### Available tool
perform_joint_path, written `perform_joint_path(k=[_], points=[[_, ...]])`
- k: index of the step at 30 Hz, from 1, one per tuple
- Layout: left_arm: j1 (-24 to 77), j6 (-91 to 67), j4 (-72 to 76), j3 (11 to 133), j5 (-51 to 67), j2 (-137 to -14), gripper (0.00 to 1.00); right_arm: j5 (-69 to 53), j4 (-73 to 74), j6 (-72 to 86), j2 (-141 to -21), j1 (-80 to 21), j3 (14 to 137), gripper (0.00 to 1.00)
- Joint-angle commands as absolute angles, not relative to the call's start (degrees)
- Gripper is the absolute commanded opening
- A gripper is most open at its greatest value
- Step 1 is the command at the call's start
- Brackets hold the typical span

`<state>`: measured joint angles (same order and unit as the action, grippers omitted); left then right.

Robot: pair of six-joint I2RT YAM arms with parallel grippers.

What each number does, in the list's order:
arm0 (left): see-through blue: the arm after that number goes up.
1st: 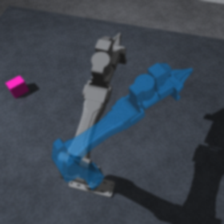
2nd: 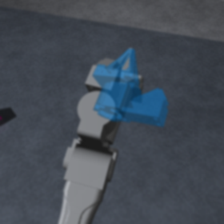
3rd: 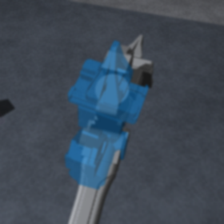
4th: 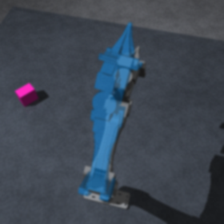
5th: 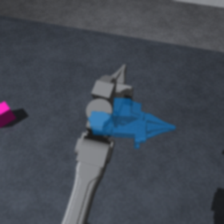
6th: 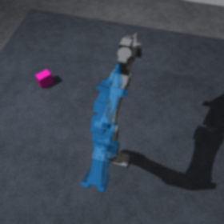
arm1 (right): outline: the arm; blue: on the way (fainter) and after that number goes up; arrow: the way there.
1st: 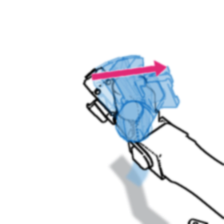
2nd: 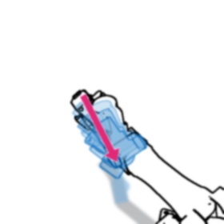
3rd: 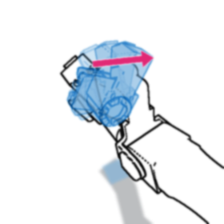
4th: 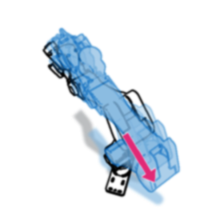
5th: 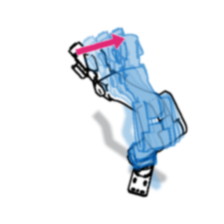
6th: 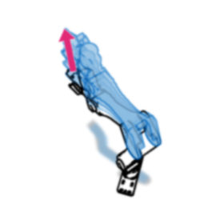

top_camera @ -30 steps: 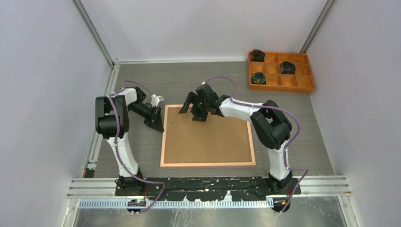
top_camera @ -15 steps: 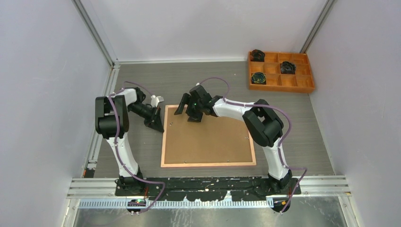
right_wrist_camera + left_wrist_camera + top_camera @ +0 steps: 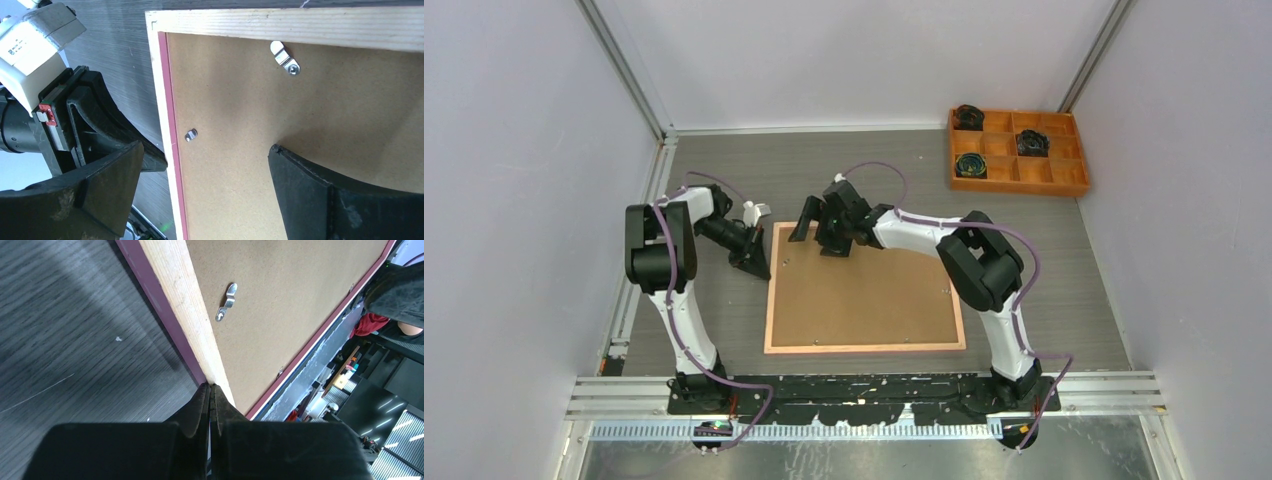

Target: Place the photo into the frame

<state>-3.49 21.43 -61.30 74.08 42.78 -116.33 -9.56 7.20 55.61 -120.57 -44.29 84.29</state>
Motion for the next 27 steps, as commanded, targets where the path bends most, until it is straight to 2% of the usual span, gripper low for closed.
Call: perform_joint_path(k=[1,3,6,7,8,10,12,15,17,19,20,21,24,27], points=[[-3.16,23.26,-59.06,73.1,38.52,-114.53,0.0,-6.32,1.92,55.31,-114.93,-43.55,79.89,1.0],[-3.16,23.54,-59.29,72.95,38.47,-114.29,0.01,-9.86,-3.41,60.77,-113.82,-41.05,76.98,1.0],[-3.16,23.83,-59.34,72.91,38.58,-114.01,0.01,-19.72,-23.85,73.73,-115.83,-37.2,68.89,1.0],[-3.16,23.82,-59.33,72.87,38.56,-114.0,0.01,-20.26,-23.83,74.96,-116.28,-37.2,68.48,1.0],[-3.15,23.84,-59.33,72.82,38.7,-113.98,0.01,-18.75,-15.08,70.7,-115.91,-37.99,70.98,1.0],[-3.16,23.78,-59.33,72.77,38.92,-113.93,0.01,-7.47,9.17,56.13,-114.63,-42.16,81.01,1.0],[-3.19,23.83,-59.33,72.77,38.94,-113.99,0.01,3.74,20.4,48.84,-114.37,-45.39,89.37,1.0],[-3.16,23.86,-59.28,73.01,38.82,-113.95,0.01,6.11,21.27,49.67,-113.69,-44.54,90.32,1.0],[-3.16,23.78,-59.41,73.19,38.97,-113.92,0.01,-5.83,18.45,55.92,-114.85,-39.94,88.65,1.0],[-3.16,23.75,-59.41,73.28,39.16,-113.76,0.0,-18.56,1.57,67.16,-116.07,-36.46,80.24,1.0],[-3.16,23.73,-59.41,73.34,39.34,-113.73,0.0,-20.9,-11.35,71.72,-116.11,-36.06,75.9,1.0],[-3.16,23.72,-59.41,73.4,39.37,-113.71,0.01,-20.5,-12.73,71.91,-115.99,-36.39,74.6,1.0],[-3.1,23.6,-59.37,73.35,39.71,-113.75,0.0,-12.93,6.43,60.51,-116.66,-40.8,83.74,1.0],[-3.01,23.59,-59.41,73.61,39.67,-114.25,0.01,-8.01,8.02,57.66,-116.63,-44.25,85.05,1.0]])
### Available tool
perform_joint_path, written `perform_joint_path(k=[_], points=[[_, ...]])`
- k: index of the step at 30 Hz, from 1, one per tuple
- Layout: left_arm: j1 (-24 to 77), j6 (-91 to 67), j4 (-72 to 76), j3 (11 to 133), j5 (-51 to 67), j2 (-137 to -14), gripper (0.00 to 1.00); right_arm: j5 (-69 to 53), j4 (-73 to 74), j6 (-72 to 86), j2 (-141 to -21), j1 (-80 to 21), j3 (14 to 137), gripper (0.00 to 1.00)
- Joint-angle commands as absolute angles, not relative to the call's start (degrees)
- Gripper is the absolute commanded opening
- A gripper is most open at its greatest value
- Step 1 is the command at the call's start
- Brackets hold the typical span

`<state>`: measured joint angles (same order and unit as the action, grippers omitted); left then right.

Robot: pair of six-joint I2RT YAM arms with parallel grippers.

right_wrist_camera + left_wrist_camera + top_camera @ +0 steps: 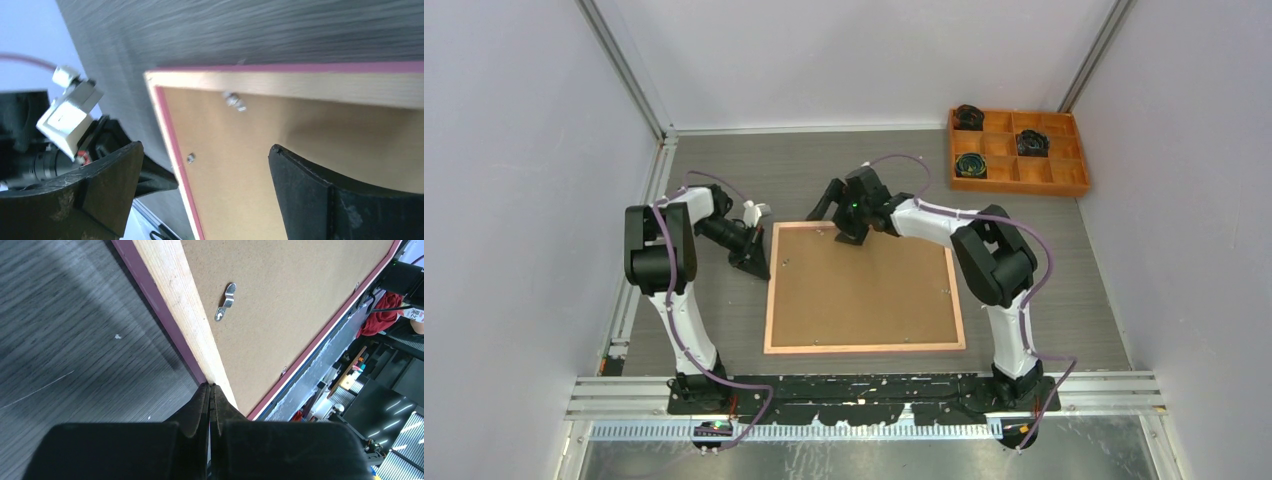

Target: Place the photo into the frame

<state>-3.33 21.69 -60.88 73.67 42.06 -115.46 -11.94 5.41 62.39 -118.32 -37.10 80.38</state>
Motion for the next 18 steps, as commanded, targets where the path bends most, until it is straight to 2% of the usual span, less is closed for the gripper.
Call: perform_joint_path(k=[1,6,18], points=[[-2.99,23.49,-59.48,73.71,39.72,-114.4,0.01,-7.52,7.69,57.24,-116.94,-44.92,85.37,0.98],[-2.74,23.09,-59.11,73.57,40.08,-114.69,0.01,-8.21,9.31,56.9,-119.98,-46.78,88.97,0.83],[-2.54,22.77,-58.89,73.53,40.35,-115.28,0.01,-11.05,8.44,58.94,-123.94,-49.63,90.63,0.72]])
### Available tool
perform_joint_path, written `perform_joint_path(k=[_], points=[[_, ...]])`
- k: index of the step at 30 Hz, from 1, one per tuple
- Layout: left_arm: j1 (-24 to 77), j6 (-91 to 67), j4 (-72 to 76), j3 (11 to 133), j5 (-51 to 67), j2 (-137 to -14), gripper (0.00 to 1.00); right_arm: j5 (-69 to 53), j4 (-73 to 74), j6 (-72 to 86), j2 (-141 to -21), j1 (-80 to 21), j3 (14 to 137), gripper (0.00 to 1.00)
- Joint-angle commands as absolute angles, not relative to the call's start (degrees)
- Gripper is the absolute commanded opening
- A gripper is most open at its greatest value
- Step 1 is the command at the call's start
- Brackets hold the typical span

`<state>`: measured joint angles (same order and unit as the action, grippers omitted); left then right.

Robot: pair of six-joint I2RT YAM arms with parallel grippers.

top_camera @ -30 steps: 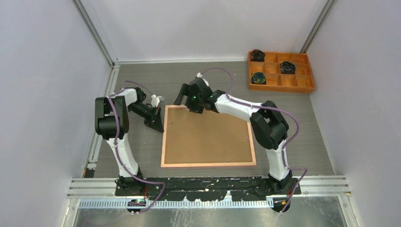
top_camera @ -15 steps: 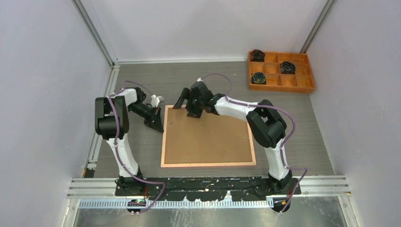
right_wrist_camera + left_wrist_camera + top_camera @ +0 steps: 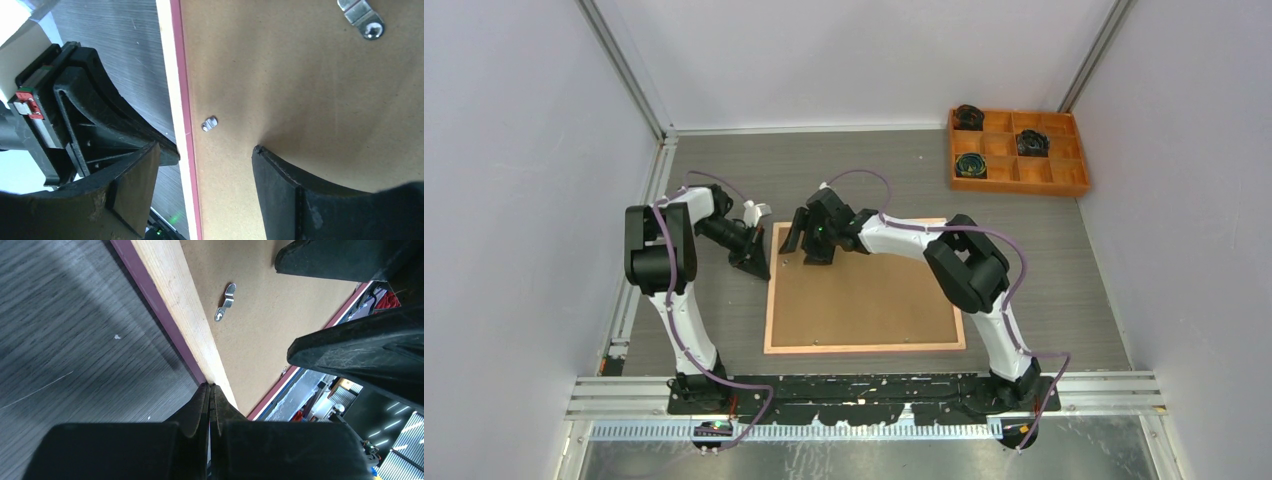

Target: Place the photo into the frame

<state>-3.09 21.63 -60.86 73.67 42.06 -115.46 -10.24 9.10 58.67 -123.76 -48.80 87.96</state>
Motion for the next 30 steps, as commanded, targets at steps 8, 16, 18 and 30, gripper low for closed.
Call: perform_joint_path(k=[8,16,18,30], points=[[-2.31,22.67,-58.71,73.31,40.51,-115.35,0.01,-12.82,7.9,60.77,-127.35,-49.71,93.12,0.65],[-2.2,22.68,-58.73,73.49,40.6,-115.49,0.0,-13.46,7.76,61.04,-129.23,-49.73,95.08,0.62],[-2.2,22.68,-58.71,73.45,40.58,-115.42,0.01,-13.61,8.09,60.77,-129.9,-49.67,95.83,0.61],[-2.11,23.21,-58.93,73.51,40.86,-115.45,0.01,-15.16,8.32,60.67,-132.4,-49.61,98.68,0.56]])
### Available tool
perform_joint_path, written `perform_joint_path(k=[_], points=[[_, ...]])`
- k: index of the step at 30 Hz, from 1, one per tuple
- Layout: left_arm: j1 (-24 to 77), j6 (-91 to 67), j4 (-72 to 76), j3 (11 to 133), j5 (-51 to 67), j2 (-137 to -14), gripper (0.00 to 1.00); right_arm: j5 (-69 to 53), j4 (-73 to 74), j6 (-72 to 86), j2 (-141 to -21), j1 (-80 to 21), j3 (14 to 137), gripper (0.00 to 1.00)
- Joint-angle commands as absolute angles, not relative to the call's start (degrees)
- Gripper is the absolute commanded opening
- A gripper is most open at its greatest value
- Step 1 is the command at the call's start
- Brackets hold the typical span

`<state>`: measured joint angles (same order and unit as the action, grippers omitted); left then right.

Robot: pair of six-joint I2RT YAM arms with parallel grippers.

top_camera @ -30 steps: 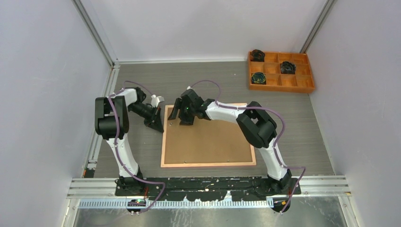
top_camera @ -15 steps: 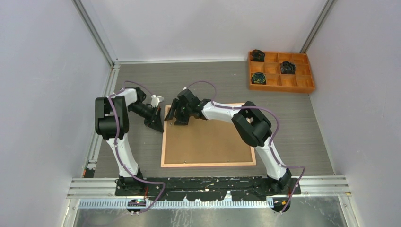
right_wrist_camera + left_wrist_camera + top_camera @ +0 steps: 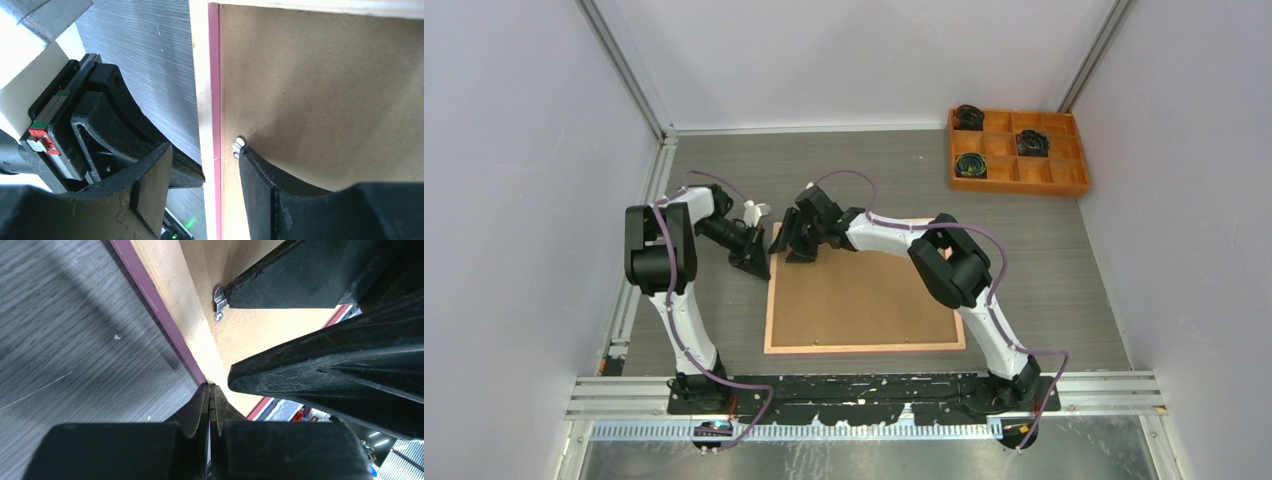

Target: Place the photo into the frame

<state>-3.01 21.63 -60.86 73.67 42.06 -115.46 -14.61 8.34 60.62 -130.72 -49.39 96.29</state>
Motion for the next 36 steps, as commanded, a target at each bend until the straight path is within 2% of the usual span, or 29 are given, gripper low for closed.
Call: perform_joint_path(k=[1,25,28,32,36], points=[[-2.11,23.24,-58.97,73.49,40.78,-115.41,0.01,-15.27,8.31,60.76,-132.61,-49.7,98.84,0.56],[-1.78,23.57,-59.21,73.54,40.89,-114.87,0.01,-21.47,6.27,59.94,-133.19,-49.31,100.59,0.51],[-1.84,23.57,-59.45,73.72,40.56,-114.39,0.01,-20.83,6.67,57.32,-130.03,-48.08,99.38,0.54],[-2.12,23.9,-61.09,75.18,40.32,-113.42,0.01,-17.69,10.19,45.95,-120.84,-47.7,94.55,0.61],[-2.99,24.42,-63.63,77.5,40.39,-110.73,0.15,-17.8,13.73,33.08,-108.08,-48.98,84.25,0.68]])
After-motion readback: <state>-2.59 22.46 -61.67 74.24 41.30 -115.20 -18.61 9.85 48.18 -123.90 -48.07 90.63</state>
